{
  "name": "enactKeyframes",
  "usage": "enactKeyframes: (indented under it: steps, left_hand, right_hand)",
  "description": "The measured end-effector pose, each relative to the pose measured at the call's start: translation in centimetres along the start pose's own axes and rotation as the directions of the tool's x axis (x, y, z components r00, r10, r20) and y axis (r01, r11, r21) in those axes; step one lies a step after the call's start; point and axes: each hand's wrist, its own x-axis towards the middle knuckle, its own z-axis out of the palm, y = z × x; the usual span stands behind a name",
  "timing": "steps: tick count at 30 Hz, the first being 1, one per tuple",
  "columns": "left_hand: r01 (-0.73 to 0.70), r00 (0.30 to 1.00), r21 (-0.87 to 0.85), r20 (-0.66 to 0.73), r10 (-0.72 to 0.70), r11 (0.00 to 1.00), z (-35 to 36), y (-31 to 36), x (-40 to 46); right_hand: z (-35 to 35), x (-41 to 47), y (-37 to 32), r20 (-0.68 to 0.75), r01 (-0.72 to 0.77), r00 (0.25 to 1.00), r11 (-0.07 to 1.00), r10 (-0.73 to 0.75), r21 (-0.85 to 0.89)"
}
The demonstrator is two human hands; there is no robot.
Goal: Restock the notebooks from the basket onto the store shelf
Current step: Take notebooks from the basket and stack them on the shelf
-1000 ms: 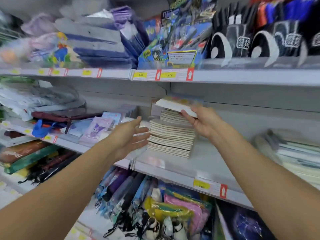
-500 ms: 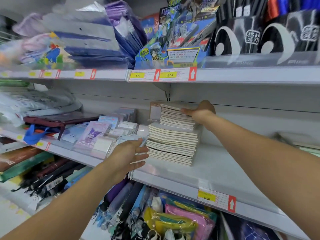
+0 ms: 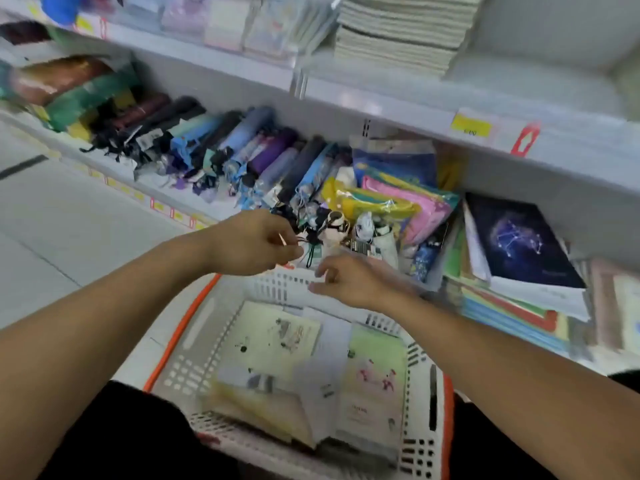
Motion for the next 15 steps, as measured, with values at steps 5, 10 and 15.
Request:
enactKeyframes:
  steps: [5,10,15]
  left_hand:
    - [-0.012,0.971,0.396,0.226,-0.084,0.918,2.5,-2.1,-1.3]
    - [-0.038,0.968,0.497,0.232,-0.091,0.867,2.6,-2.8,-0.8]
    - [-0.076,0.967,0.500,0.249,-0.059,0.862,2.7,-2.7,-0.2]
  right_hand:
    - [7.5,-4.5,9.7,0.318,-0.276,0.867,0.901,0.384,-0.336]
    - [9.7,-5.0,12.9,0.217,-0.326,0.868,0.843,0.446,-0.428]
    - [9.9,-4.8,14.0,0.098,-0.326,0.914,0.855,0.394,-0.403]
